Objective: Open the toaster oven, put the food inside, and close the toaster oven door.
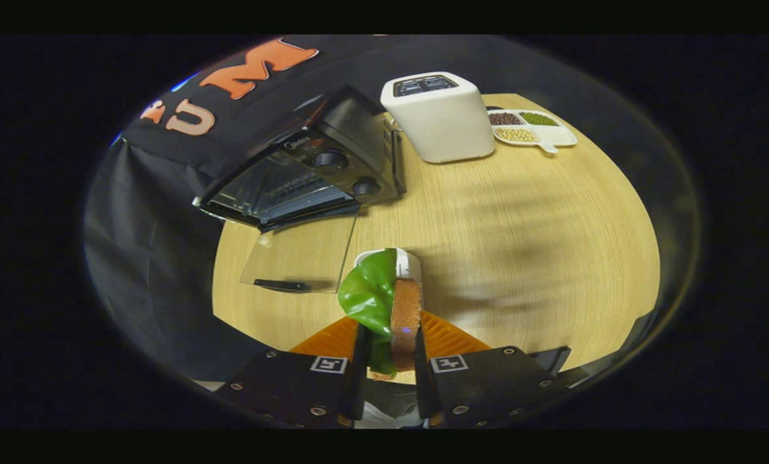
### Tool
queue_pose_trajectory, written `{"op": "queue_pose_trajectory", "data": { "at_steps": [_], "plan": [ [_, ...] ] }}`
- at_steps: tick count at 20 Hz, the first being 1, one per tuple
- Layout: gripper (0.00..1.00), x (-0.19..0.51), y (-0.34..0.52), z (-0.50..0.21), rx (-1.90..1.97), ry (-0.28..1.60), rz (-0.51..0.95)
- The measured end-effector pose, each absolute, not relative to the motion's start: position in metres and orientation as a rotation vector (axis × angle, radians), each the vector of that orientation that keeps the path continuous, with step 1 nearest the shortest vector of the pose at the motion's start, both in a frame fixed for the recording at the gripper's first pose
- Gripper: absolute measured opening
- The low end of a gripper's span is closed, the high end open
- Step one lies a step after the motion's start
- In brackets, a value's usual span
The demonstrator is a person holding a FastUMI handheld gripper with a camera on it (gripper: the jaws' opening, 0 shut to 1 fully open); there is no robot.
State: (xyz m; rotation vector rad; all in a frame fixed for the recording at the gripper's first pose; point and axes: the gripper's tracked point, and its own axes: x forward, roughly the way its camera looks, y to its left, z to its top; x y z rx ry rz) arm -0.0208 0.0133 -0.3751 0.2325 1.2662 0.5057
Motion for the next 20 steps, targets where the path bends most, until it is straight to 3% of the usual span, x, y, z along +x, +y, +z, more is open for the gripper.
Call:
{"op": "queue_pose_trajectory", "data": {
  "at_steps": [12, 20],
  "plan": [
    [0.32, -0.005, 0.068, -0.277, 0.6, 0.979, 0.463],
    [0.32, 0.021, 0.143, -0.276, 0.891, 0.815, 0.41]
  ]
}}
